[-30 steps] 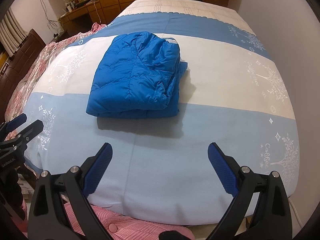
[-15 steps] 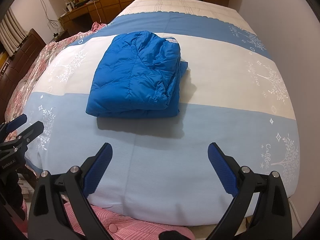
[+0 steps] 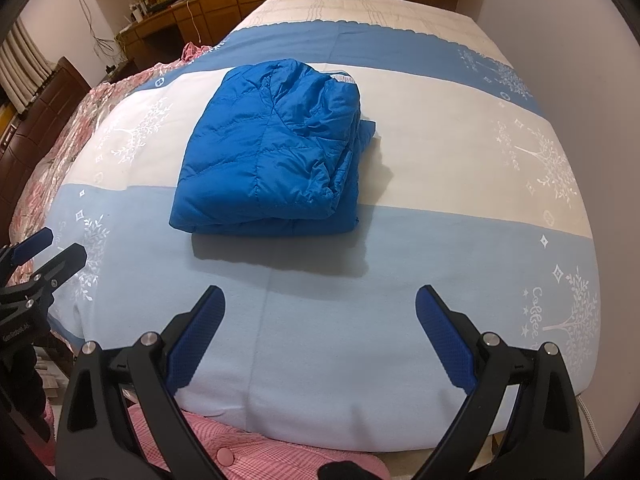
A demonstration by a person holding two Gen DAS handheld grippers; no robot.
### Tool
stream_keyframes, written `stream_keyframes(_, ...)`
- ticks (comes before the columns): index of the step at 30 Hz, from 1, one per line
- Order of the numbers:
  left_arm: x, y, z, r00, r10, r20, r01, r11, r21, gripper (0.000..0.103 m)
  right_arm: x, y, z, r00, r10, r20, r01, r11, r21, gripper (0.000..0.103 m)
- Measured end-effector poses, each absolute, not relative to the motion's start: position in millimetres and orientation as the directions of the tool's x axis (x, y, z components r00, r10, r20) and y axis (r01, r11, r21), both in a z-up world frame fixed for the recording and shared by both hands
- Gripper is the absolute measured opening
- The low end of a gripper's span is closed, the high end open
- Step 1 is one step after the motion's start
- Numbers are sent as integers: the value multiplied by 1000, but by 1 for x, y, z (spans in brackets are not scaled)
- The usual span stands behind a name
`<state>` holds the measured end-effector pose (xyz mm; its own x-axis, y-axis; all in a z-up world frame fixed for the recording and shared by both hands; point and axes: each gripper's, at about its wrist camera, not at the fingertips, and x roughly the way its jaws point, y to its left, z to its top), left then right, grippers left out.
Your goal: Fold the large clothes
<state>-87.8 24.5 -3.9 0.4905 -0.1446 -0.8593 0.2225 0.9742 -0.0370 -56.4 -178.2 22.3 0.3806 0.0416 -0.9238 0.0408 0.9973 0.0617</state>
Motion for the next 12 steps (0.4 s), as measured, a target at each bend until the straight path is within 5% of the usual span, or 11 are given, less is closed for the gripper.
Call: stream_keyframes(12,-86,25,-4,484,-146,-863,225,974,-39,93,-53,-178,24,380,46,-924,38,997,65,96)
